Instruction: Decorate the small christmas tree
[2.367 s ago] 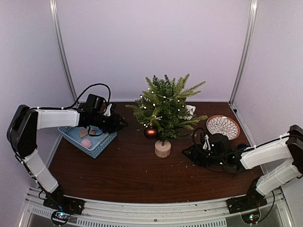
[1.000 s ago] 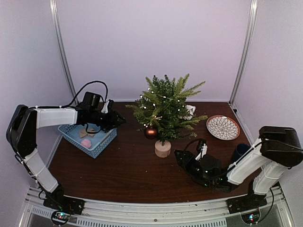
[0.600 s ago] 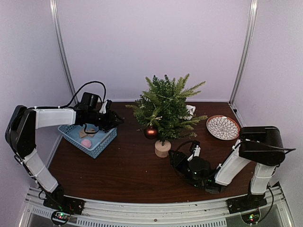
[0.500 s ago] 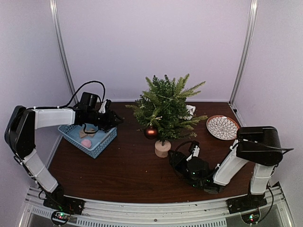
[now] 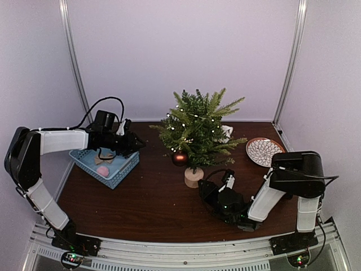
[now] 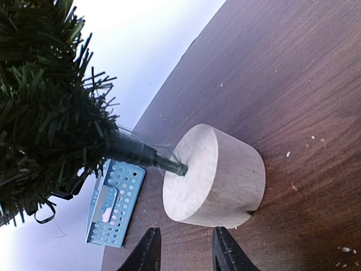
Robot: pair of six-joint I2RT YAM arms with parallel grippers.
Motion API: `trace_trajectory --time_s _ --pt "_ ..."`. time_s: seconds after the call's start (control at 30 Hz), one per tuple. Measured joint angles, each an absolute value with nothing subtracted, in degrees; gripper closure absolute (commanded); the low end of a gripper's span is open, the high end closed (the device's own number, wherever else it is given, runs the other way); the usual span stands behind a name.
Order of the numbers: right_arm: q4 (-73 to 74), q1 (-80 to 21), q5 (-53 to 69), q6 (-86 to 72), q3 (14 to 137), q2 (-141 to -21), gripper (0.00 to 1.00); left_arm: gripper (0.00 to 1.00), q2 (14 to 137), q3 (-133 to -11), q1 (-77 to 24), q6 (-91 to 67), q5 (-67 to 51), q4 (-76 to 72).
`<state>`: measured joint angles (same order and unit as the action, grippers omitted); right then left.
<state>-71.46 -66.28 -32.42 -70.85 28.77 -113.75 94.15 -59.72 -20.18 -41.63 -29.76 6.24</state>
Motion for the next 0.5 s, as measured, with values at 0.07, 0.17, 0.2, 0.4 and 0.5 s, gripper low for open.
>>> trace_trajectory --time_s 0.07,0.17,0.2,0.4,0.5 --pt "-71.8 -65.9 -32.4 -70.9 29.1 -114.0 0.66 0.57 94.1 -59.7 -20.0 -41.6 -29.8 6.3" --pt "-72.1 -65.3 -32.4 -70.9 29.4 -114.4 0.66 0.57 93.9 -59.7 -19.9 -41.6 -29.8 6.6" --pt "-72.1 -65.0 -32.4 -71.0 29.7 -114.7 0.67 0.57 93.7 -59.7 -19.9 -41.6 -29.8 6.6" --pt "-72.6 -63.5 -31.7 -71.3 30.5 -115.7 0.72 0.57 93.5 -59.7 -19.7 -41.6 -29.8 6.6" --pt "-72.9 -62.8 -31.4 -71.6 30.6 -116.4 0.75 0.57 93.5 -59.7 -19.4 -41.6 -29.8 6.6"
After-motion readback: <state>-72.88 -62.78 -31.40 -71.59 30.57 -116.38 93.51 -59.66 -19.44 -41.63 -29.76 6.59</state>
